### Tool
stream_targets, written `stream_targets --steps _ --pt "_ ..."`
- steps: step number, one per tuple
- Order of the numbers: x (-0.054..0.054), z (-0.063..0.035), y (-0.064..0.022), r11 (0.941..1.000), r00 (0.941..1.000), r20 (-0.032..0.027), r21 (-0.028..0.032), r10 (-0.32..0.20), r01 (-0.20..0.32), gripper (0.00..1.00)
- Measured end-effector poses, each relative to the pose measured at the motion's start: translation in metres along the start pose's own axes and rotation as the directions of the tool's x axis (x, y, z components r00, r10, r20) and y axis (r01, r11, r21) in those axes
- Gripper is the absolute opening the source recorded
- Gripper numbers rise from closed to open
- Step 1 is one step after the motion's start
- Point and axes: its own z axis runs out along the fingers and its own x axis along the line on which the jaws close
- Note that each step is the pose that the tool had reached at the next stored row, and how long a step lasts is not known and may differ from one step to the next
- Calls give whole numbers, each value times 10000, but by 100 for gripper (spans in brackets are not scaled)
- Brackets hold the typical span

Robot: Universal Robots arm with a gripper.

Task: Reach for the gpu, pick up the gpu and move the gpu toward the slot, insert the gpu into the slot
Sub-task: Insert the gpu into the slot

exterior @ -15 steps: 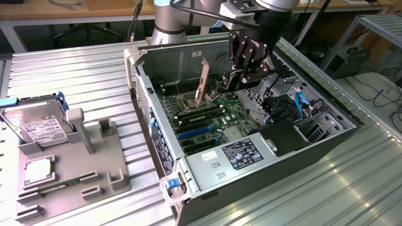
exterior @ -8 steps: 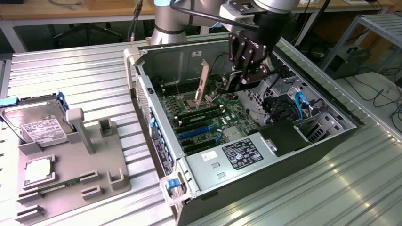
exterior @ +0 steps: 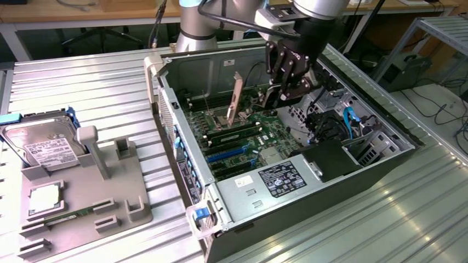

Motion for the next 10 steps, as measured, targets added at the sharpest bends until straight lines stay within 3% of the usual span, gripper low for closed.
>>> stream_targets --steps 10 --pt "5 89 -1 10000 10000 1 -3 -1 1 28"
